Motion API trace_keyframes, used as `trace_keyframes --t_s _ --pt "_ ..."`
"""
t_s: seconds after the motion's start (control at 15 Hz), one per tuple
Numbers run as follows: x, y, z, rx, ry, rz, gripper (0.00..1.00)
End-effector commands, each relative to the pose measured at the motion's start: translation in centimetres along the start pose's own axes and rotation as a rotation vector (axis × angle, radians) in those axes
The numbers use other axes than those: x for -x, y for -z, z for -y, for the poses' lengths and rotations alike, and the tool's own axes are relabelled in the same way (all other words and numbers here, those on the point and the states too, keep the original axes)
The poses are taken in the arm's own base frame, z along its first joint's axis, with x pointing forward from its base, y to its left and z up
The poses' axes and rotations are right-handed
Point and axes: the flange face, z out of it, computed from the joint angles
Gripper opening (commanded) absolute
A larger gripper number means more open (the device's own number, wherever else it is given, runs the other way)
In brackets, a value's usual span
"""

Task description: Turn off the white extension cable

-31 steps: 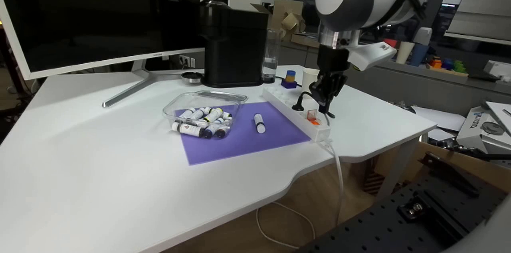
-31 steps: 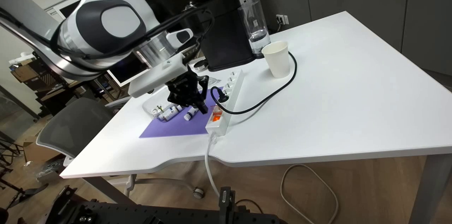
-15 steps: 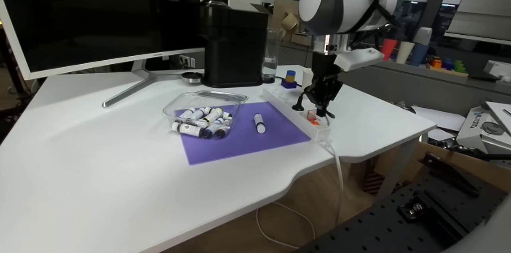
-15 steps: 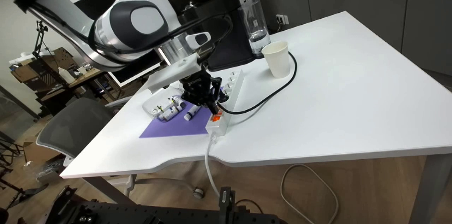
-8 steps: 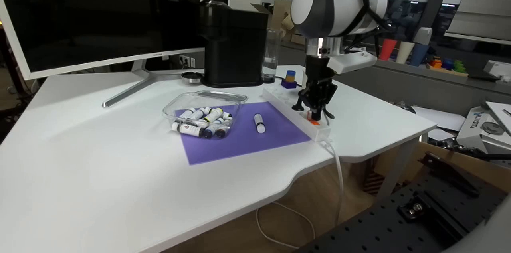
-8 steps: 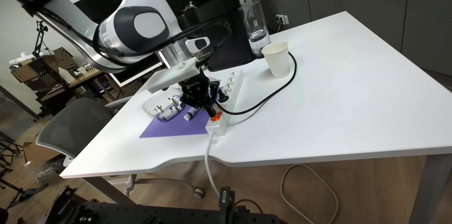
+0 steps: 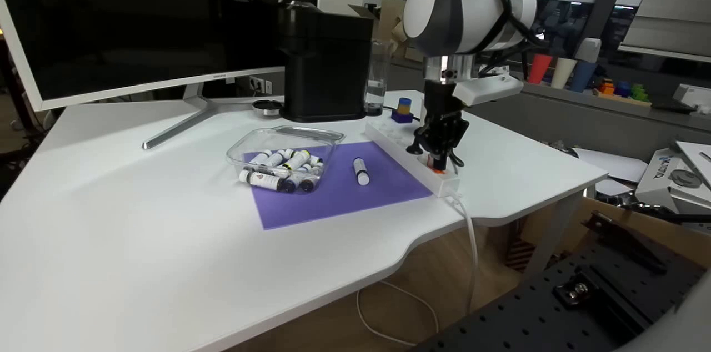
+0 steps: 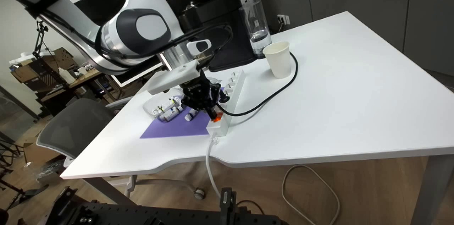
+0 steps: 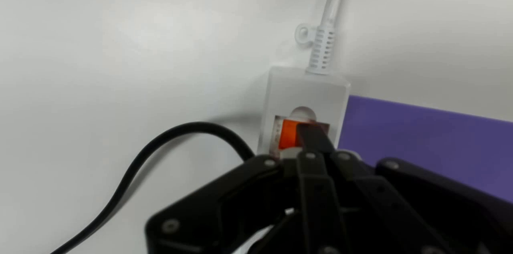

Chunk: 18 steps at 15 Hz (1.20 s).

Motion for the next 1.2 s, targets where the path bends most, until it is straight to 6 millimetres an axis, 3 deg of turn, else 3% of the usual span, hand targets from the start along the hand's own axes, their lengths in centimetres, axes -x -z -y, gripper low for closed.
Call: trace_keyframes --t_s 0.0,0.8,1.13 --pt "-0.4 -0.8 -0.2 0.002 -0.034 0.028 0.00" --pt "-0.7 -1.7 0.6 0.028 0.033 -0.009 0.00" --pt "-0.1 1.3 0.9 0.042 0.042 -0.040 0.00"
